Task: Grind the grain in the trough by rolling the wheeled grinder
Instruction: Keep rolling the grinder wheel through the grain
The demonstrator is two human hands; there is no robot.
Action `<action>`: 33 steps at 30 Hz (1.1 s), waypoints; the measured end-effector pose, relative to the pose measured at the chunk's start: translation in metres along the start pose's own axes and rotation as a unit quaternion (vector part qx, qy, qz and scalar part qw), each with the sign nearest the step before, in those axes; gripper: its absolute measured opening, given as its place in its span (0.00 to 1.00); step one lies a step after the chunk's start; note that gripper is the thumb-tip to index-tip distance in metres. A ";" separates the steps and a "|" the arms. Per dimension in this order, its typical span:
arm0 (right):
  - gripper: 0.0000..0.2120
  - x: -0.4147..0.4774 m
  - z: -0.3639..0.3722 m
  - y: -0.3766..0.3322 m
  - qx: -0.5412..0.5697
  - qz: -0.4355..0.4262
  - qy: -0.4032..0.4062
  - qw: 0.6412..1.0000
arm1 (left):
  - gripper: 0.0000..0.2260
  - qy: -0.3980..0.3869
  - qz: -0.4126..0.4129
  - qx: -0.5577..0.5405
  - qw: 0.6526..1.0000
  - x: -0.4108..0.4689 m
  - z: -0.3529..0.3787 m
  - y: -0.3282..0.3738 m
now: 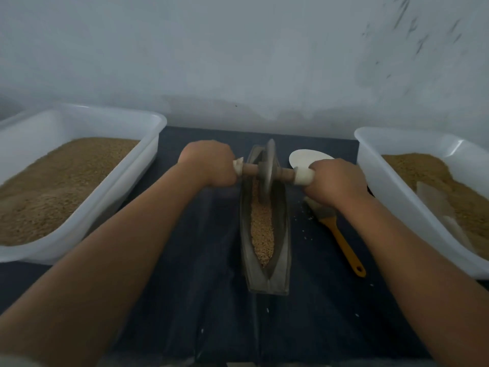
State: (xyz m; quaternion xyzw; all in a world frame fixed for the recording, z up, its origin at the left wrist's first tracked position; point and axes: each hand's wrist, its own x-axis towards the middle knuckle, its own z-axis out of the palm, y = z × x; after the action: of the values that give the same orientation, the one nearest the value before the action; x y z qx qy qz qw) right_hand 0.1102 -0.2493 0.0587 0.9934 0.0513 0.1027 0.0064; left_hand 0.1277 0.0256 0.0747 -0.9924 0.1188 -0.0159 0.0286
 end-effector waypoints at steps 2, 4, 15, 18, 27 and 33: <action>0.11 -0.002 -0.003 0.005 -0.007 0.001 -0.056 0.998 | 0.08 -0.015 0.020 -0.003 1.000 -0.010 -0.001 0.001; 0.08 -0.020 -0.007 0.013 0.006 -0.009 -0.144 0.990 | 0.06 -0.038 0.049 -0.008 0.998 -0.035 0.001 0.003; 0.08 -0.015 0.002 0.007 -0.006 -0.002 -0.008 1.000 | 0.09 0.028 -0.001 0.011 1.000 -0.021 0.009 0.000; 0.10 0.005 0.001 0.003 -0.011 -0.006 0.008 1.000 | 0.12 0.053 -0.013 0.009 0.998 -0.005 0.009 0.001; 0.13 -0.059 -0.029 0.021 0.091 -0.095 -0.275 0.952 | 0.09 0.026 0.070 0.016 0.997 -0.088 0.029 -0.005; 0.11 -0.009 0.003 0.008 -0.005 -0.016 0.002 1.000 | 0.12 0.066 -0.009 0.021 0.998 -0.018 0.018 0.000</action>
State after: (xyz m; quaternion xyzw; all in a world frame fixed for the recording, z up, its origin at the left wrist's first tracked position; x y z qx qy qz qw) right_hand 0.1030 -0.2586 0.0543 0.9922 0.0664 0.1048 0.0130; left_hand 0.1108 0.0314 0.0559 -0.9893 0.1115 -0.0846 0.0416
